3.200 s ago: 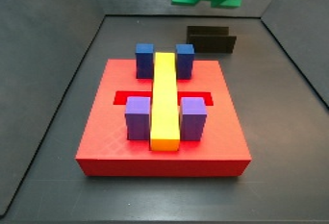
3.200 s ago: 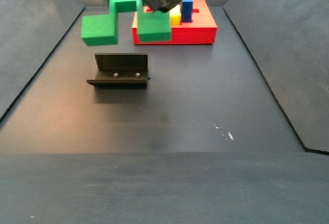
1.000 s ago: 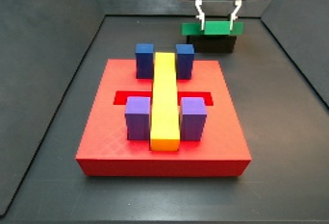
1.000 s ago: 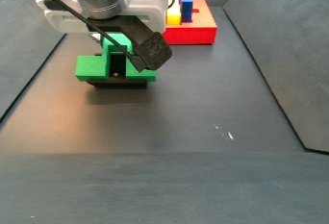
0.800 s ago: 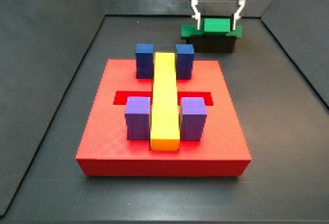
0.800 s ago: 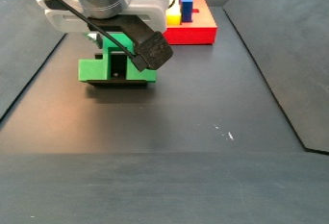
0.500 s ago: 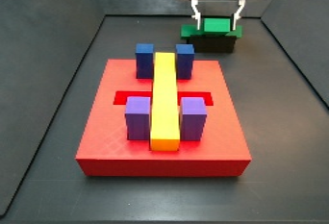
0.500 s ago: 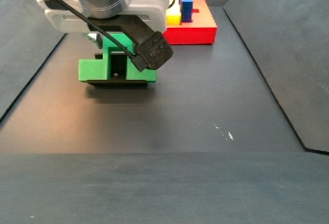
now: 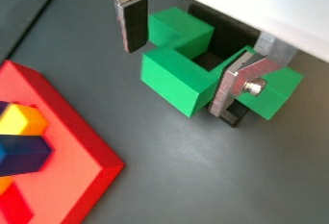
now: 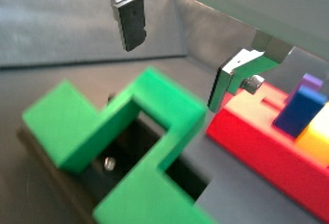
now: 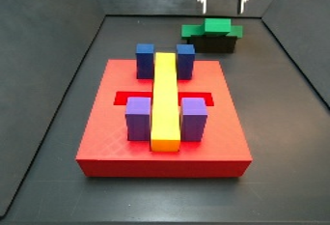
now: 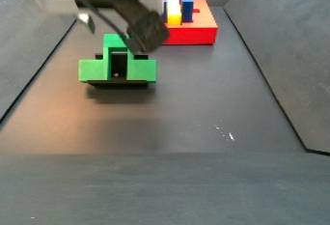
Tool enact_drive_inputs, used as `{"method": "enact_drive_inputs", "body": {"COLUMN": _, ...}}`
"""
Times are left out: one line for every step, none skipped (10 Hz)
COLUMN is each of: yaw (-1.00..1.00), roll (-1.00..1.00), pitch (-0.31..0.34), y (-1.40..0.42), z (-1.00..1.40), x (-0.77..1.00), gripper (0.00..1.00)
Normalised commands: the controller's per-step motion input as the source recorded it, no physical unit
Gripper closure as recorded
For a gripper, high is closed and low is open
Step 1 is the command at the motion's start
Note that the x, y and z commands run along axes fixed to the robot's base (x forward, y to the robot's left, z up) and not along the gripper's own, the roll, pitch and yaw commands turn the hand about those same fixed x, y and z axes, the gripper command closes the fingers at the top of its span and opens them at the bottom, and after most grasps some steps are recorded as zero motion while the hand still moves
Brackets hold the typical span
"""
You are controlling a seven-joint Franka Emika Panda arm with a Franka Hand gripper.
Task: Pick up the green object. Move up. Place the green object on the fixture. Regrasp the green object. Move to above the board. Insert the green object.
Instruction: Regrasp the green object.
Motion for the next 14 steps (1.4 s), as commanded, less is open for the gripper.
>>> {"method": "enact_drive_inputs", "body": {"yaw": 0.00, "roll": 0.59, "pitch": 0.057, "y": -0.01, "z": 0.68, "x": -0.21, "gripper": 0.00}}
{"method": "enact_drive_inputs", "body": {"yaw": 0.00, "roll": 1.00, "pitch": 0.229, "y": -0.12, "z": 0.50, "x": -0.23, "gripper": 0.00}}
{"method": "enact_drive_inputs", "body": {"yaw": 0.08, "roll": 1.00, "pitch": 0.351, "y": -0.21, "z": 0.21, "x": -0.13, "gripper": 0.00}}
{"method": "enact_drive_inputs", "body": {"yaw": 0.12, "roll": 1.00, "pitch": 0.360, "y": -0.22, "z": 0.13, "x": -0.05, "gripper": 0.00}}
{"method": "enact_drive_inputs", "body": {"yaw": 0.13, "roll": 1.00, "pitch": 0.343, "y": -0.20, "z": 0.12, "x": -0.01, "gripper": 0.00}}
{"method": "enact_drive_inputs", "body": {"yaw": 0.14, "roll": 1.00, "pitch": 0.340, "y": -0.19, "z": 0.11, "x": 0.00, "gripper": 0.00}}
{"method": "enact_drive_inputs", "body": {"yaw": 0.14, "roll": 1.00, "pitch": 0.337, "y": -0.19, "z": 0.12, "x": 0.00, "gripper": 0.00}}
{"method": "enact_drive_inputs", "body": {"yaw": 0.14, "roll": 1.00, "pitch": 0.343, "y": -0.19, "z": 0.12, "x": 0.00, "gripper": 0.00}}
{"method": "enact_drive_inputs", "body": {"yaw": 0.14, "roll": 1.00, "pitch": 0.340, "y": -0.18, "z": 0.11, "x": 0.00, "gripper": 0.00}}
{"method": "enact_drive_inputs", "body": {"yaw": 0.19, "roll": 1.00, "pitch": 0.331, "y": -0.12, "z": 0.11, "x": 0.00, "gripper": 0.00}}
{"method": "enact_drive_inputs", "body": {"yaw": 0.25, "roll": 1.00, "pitch": 0.374, "y": -0.05, "z": 0.11, "x": 0.00, "gripper": 0.00}}
{"method": "enact_drive_inputs", "body": {"yaw": 0.25, "roll": 1.00, "pitch": 0.394, "y": -0.05, "z": 0.12, "x": 0.00, "gripper": 0.00}}
{"method": "enact_drive_inputs", "body": {"yaw": 0.29, "roll": 1.00, "pitch": 0.394, "y": -0.01, "z": 0.12, "x": 0.00, "gripper": 0.00}}
{"method": "enact_drive_inputs", "body": {"yaw": 0.39, "roll": 1.00, "pitch": 0.226, "y": 0.00, "z": 0.00, "x": 0.14, "gripper": 0.00}}
